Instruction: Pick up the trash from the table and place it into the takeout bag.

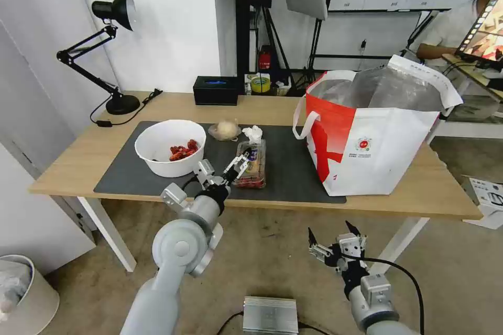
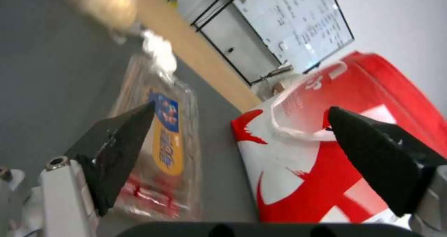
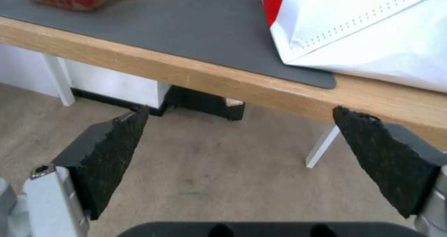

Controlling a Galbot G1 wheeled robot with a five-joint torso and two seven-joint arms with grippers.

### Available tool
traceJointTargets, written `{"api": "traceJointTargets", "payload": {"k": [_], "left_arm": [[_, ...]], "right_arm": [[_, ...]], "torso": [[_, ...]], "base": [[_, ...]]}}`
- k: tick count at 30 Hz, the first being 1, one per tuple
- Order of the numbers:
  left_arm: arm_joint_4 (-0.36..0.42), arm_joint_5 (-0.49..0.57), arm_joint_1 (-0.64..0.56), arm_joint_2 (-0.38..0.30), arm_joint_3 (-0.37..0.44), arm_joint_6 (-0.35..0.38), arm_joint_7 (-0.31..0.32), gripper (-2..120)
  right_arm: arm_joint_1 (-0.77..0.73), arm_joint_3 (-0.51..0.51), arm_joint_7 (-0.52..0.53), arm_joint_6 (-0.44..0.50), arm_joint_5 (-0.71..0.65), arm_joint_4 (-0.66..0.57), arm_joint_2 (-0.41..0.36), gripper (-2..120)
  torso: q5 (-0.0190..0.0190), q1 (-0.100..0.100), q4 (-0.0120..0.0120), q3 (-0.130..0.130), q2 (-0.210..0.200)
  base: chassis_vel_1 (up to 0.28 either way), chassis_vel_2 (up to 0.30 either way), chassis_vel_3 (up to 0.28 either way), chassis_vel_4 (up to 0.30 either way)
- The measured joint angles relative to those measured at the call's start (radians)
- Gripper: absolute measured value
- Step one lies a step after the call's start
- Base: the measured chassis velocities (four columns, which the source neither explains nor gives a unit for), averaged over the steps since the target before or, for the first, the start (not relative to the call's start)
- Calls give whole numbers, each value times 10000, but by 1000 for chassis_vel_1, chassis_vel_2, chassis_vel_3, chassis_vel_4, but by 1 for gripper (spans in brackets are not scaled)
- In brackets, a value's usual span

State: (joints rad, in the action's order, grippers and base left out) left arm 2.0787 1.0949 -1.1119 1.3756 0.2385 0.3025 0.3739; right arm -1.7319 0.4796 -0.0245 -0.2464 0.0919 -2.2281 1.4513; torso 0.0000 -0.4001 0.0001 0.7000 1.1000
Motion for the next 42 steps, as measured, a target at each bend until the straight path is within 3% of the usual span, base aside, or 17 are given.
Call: {"api": "traceJointTargets", "payload": {"k": [2, 3, 5, 6, 8, 9, 11, 16, 19, 27, 30, 42], "left_arm": [[-176, -1180, 106, -441, -150, -110, -908, 98], [-176, -1180, 106, -441, -150, -110, -908, 98], [-638, -3457, 261, -1074, -380, -732, -2564, 93], [-638, -3457, 261, -1074, -380, -732, -2564, 93], [-1106, -5218, 485, -1660, -611, -1410, -3757, 81], [-1106, -5218, 485, -1660, -611, -1410, -3757, 81], [-1479, -6241, 832, -2144, -899, -1873, -4372, 70], [-1836, -6773, 1237, -2505, -1162, -2105, -4760, 57], [-2238, -6893, 1627, -2768, -1480, -2117, -4936, 41], [-2941, -7288, 2102, -2968, -2022, -2356, -5551, 17], [-3286, -7786, 2305, -2989, -2246, -2559, -5801, 2], [-3685, -8248, 2357, -2839, -2448, -2917, -5743, 0]], "right_arm": [[32, -5, 0, 1, -19, 0, -15, 100], [32, -5, 0, 1, -19, 0, -15, 100], [51, -23, 0, 1, -27, -5, -49, 100], [51, -23, 0, 1, -27, -5, -49, 100], [61, -24, 0, 1, -42, -16, -108, 100], [61, -24, 0, 1, -42, -16, -108, 100], [61, -17, 0, 1, -70, -54, -147, 100], [80, 29, 7, 0, -291, -136, -165, 100], [172, 308, 18, 1, -1059, -358, -266, 100], [284, 817, 37, -10, -1631, -541, -501, 100], [302, 900, 243, -119, -2660, -668, -634, 100], [591, 1080, 931, -521, -6450, -1083, -842, 100]], "torso": [[0, 0, -1, 0, 0], [0, 0, -1, 0, 0], [0, 0, -1, 0, 0], [0, 0, -1, 0, 0], [-1, 0, 0, 0, 0], [-1, 0, 0, 0, 0], [-1, 1, -1, 0, 1], [0, 1, -1, 1, 0], [0, 1, 1, 0, 0], [-1, 1, 0, 1, 0], [0, 1, -1, 1, 0], [0, 1, -1, 1, 0]], "base": [[0, 0, 0, 0], [0, 0, 0, 0], [0, 0, 0, 0], [0, 0, 0, 0], [0, 0, 0, 0], [0, 0, 0, 0], [0, 0, 0, 0], [0, 0, 0, 0], [0, 0, 0, 0], [0, 0, 0, 0], [0, 0, 0, 0], [0, 0, 0, 0]]}}
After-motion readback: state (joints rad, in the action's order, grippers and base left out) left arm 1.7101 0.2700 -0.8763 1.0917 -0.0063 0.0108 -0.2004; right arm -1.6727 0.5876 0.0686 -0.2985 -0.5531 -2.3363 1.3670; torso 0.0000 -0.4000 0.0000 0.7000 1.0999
